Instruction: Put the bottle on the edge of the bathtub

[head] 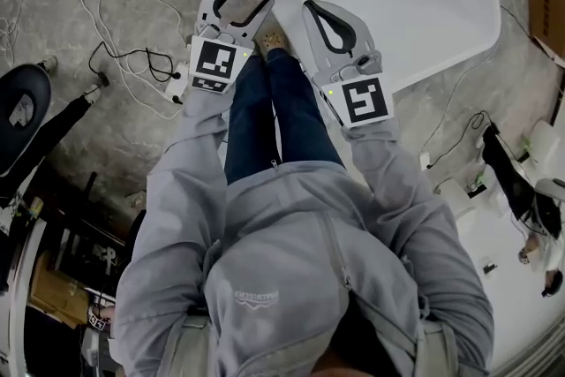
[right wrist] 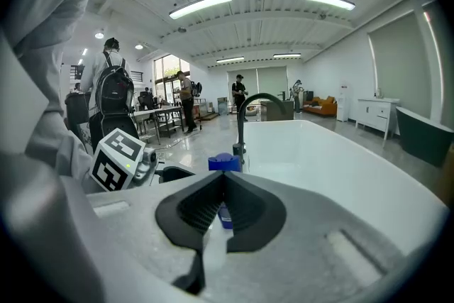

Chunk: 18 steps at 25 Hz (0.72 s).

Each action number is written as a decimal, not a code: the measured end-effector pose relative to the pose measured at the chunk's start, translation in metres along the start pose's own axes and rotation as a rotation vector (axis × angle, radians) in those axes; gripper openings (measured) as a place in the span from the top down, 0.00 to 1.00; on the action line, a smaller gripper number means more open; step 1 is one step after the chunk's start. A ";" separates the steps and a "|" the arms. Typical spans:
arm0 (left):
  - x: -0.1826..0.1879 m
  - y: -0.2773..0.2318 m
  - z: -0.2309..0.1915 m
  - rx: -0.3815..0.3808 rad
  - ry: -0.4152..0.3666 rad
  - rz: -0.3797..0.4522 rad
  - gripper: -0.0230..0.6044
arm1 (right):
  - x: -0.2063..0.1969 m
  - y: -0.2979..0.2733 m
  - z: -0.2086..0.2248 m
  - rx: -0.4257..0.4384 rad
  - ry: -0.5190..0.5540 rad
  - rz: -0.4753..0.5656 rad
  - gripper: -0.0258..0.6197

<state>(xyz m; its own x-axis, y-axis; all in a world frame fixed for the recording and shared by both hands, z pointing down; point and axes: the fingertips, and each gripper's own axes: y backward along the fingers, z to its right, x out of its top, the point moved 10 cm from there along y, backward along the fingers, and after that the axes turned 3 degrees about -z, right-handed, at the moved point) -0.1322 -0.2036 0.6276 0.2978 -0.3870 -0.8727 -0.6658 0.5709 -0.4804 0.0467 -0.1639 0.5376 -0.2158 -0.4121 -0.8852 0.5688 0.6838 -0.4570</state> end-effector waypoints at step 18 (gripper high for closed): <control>0.137 0.093 0.021 0.068 0.053 0.137 0.95 | 0.120 0.049 0.002 -0.052 0.048 0.115 0.96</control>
<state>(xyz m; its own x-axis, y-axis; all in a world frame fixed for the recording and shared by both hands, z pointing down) -0.1391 -0.1887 0.4612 0.1694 -0.3386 -0.9255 -0.6491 0.6683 -0.3633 0.0498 -0.1809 0.4092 -0.1900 -0.3005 -0.9347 0.5505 0.7556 -0.3549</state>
